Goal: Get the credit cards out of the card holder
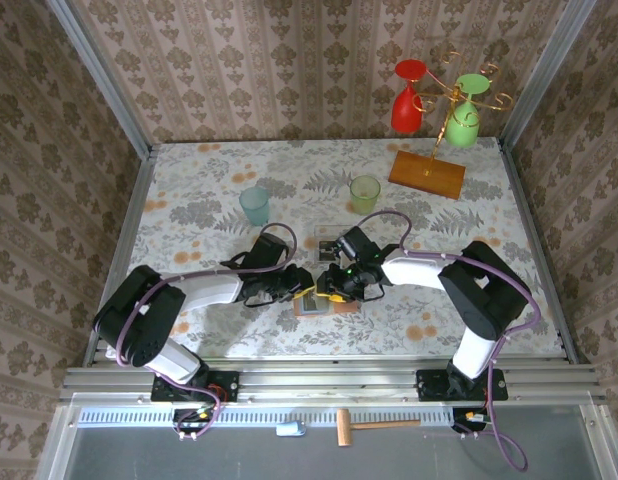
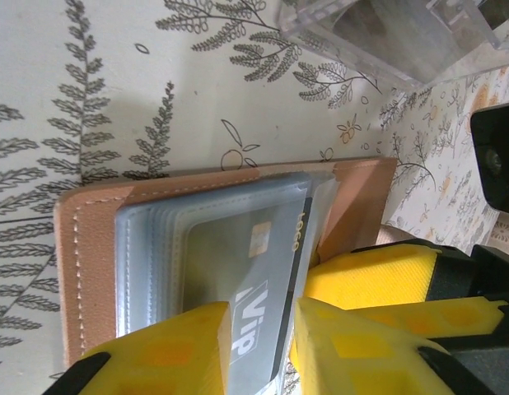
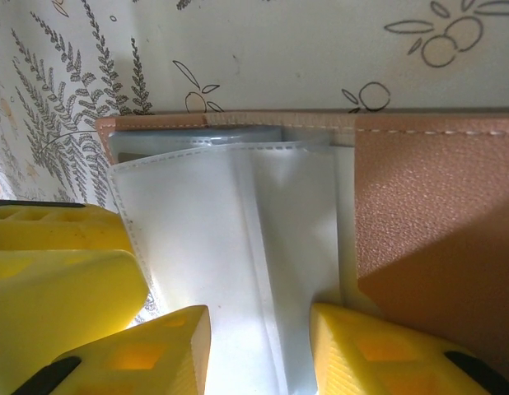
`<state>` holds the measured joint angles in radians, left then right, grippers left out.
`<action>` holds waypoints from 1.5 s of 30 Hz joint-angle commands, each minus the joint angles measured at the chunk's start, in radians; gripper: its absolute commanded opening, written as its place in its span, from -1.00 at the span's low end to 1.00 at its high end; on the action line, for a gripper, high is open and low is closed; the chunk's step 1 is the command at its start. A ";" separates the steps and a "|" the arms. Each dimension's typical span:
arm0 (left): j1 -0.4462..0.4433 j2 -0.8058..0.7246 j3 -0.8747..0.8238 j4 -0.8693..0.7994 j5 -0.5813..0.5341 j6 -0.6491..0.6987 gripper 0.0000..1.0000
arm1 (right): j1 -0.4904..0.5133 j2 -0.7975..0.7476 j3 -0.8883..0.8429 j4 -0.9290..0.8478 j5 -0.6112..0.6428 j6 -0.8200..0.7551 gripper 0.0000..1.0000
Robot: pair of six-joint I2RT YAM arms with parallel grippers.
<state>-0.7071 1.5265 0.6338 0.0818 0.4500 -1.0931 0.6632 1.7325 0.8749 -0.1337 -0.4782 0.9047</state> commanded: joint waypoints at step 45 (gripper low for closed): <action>-0.033 0.097 0.013 0.182 0.076 -0.084 -0.28 | -0.060 -0.112 -0.133 0.077 0.004 0.049 -0.70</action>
<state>-0.7326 1.6081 0.6338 0.2504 0.5056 -1.1751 0.6109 1.6482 0.7563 -0.0685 -0.4759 0.9440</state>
